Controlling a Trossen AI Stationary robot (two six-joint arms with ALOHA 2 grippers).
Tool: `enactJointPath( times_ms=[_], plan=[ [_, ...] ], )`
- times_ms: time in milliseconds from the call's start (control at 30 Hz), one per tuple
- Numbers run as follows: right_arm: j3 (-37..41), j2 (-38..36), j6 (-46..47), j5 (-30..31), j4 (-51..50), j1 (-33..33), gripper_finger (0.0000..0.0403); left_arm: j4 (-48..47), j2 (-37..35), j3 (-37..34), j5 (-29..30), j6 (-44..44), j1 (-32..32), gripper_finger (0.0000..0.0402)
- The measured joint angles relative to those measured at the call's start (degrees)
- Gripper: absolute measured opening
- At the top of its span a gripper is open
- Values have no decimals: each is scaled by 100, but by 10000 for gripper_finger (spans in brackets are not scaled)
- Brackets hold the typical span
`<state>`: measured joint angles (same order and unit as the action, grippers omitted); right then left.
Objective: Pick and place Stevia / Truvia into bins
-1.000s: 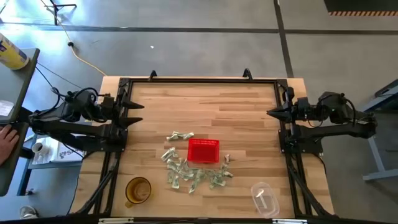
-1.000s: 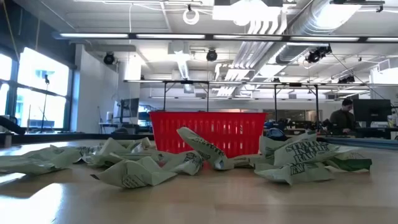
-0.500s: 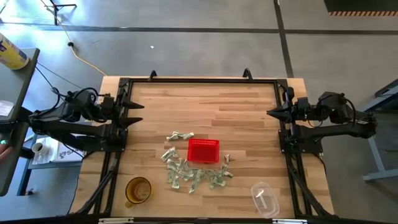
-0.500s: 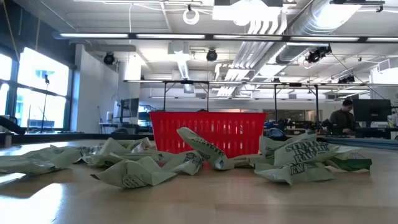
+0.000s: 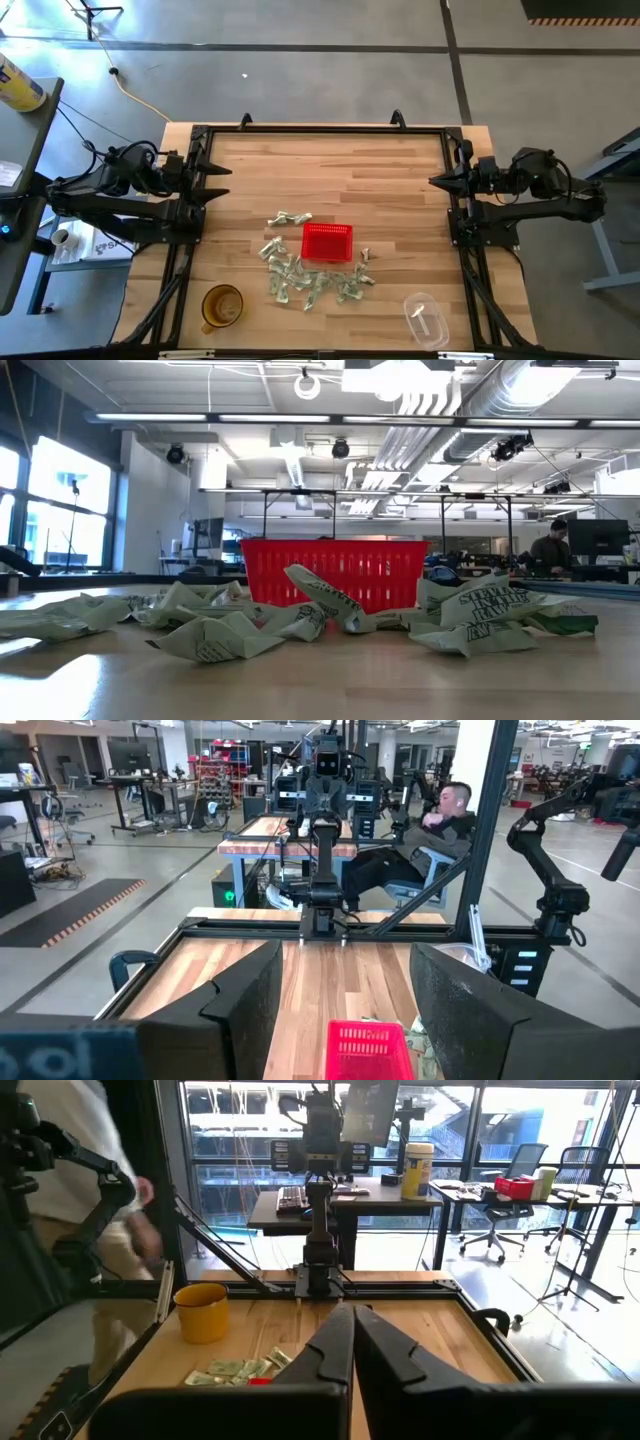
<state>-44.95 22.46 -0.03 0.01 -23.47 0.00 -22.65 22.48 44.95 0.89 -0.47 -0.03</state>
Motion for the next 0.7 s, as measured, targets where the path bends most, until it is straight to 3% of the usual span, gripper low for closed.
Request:
enactJointPath(
  times_ms=[700],
  plan=[
    [0,0,2,-1,-1,0,6,0,2,0,0,0,0,255]
  ],
)
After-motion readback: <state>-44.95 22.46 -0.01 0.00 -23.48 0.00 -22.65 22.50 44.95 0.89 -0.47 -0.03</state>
